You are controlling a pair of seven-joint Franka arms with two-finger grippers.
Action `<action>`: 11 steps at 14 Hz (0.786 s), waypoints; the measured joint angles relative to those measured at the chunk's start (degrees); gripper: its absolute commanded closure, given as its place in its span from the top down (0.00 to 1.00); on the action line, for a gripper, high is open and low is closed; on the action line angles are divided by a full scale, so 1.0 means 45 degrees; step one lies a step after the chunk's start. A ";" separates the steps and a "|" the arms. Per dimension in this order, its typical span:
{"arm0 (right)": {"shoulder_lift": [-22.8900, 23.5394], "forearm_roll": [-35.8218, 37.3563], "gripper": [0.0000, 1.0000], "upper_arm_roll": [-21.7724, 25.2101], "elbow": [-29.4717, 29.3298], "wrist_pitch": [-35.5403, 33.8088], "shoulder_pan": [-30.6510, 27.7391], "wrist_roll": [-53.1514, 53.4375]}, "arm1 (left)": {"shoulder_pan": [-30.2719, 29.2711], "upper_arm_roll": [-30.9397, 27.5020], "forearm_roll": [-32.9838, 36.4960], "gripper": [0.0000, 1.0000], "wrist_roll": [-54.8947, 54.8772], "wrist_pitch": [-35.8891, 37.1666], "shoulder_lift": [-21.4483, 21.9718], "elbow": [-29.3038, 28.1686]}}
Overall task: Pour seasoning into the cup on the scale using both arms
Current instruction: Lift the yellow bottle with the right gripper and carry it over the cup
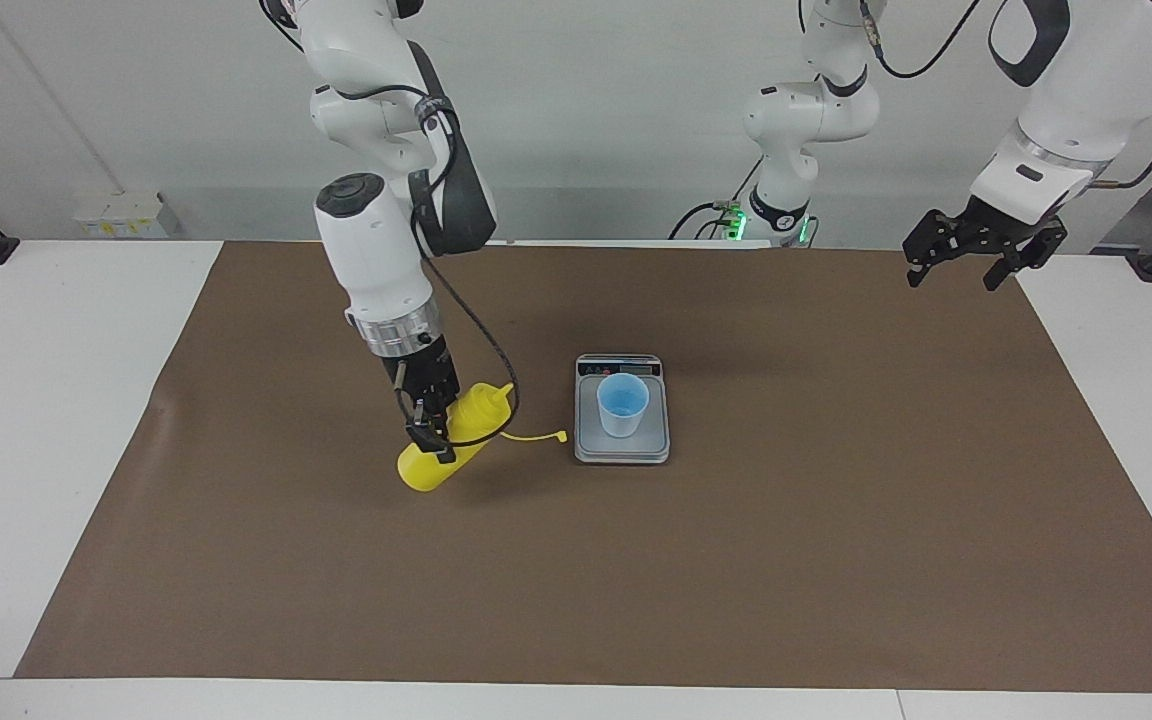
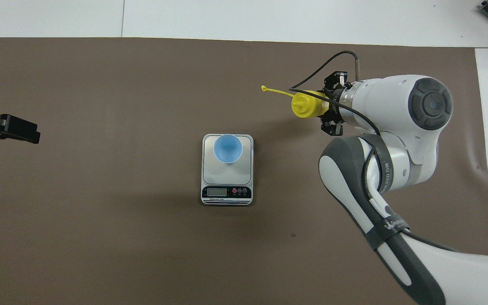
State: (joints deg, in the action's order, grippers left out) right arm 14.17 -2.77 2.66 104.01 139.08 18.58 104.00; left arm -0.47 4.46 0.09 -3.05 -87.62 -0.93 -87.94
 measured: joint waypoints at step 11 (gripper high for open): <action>0.0508 0.8849 0.00 -0.0032 -0.0001 0.1463 0.1622 0.5139 | 0.0000 0.0000 0.0000 1.00 0.0002 0.0000 0.0000 0.0000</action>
State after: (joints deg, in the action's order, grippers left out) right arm 16.45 37.05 2.52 104.01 145.66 25.88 127.12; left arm -0.47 4.45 0.09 -3.05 -87.62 -0.94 -87.94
